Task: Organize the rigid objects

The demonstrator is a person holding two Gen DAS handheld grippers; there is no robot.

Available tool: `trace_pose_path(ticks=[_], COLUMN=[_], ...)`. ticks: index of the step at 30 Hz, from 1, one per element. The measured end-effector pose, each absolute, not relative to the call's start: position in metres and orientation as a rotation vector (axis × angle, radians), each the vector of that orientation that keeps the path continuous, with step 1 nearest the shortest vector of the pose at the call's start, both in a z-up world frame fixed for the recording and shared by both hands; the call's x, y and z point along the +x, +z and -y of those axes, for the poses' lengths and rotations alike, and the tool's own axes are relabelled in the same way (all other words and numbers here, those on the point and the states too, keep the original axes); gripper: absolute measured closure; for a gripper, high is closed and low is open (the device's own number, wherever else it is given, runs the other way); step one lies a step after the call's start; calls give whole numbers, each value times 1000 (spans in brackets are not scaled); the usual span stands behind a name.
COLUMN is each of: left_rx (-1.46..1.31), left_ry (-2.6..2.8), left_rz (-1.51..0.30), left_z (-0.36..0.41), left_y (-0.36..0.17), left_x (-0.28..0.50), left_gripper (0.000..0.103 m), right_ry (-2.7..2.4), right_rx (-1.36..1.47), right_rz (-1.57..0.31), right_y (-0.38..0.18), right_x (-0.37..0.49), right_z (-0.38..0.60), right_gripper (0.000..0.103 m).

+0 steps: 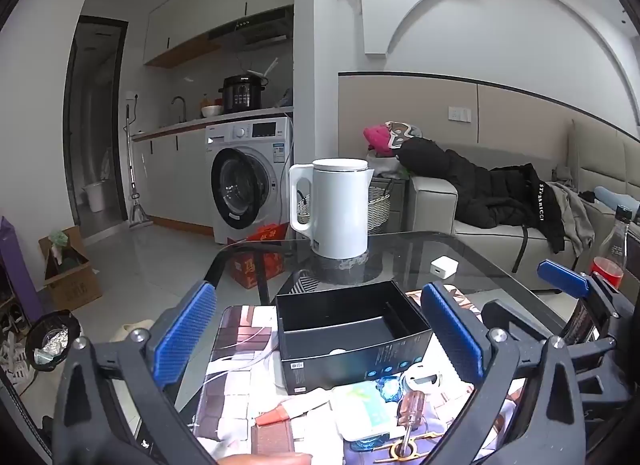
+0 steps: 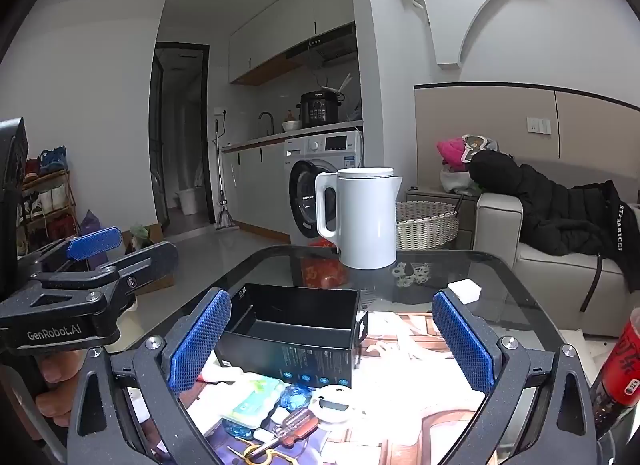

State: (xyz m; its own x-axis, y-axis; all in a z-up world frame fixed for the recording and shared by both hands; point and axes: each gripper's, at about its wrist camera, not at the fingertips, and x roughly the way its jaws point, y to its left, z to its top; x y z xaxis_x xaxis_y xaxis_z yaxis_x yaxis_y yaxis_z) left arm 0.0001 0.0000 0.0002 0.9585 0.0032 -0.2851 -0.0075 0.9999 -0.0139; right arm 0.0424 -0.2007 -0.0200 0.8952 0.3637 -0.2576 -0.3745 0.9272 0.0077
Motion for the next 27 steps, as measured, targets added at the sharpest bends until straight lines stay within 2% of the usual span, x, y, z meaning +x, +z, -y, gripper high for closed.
trace_pose_path(ticks=[27], left_rx=[-20], left_ry=[7], left_rz=[-305], left_z=[-5], left_y=[-3], left_x=[-2], left_gripper=[0], right_ry=[378], right_rx=[-41], right_rz=[-287], right_y=[-18], right_x=[43], right_z=[202], right_gripper=[0])
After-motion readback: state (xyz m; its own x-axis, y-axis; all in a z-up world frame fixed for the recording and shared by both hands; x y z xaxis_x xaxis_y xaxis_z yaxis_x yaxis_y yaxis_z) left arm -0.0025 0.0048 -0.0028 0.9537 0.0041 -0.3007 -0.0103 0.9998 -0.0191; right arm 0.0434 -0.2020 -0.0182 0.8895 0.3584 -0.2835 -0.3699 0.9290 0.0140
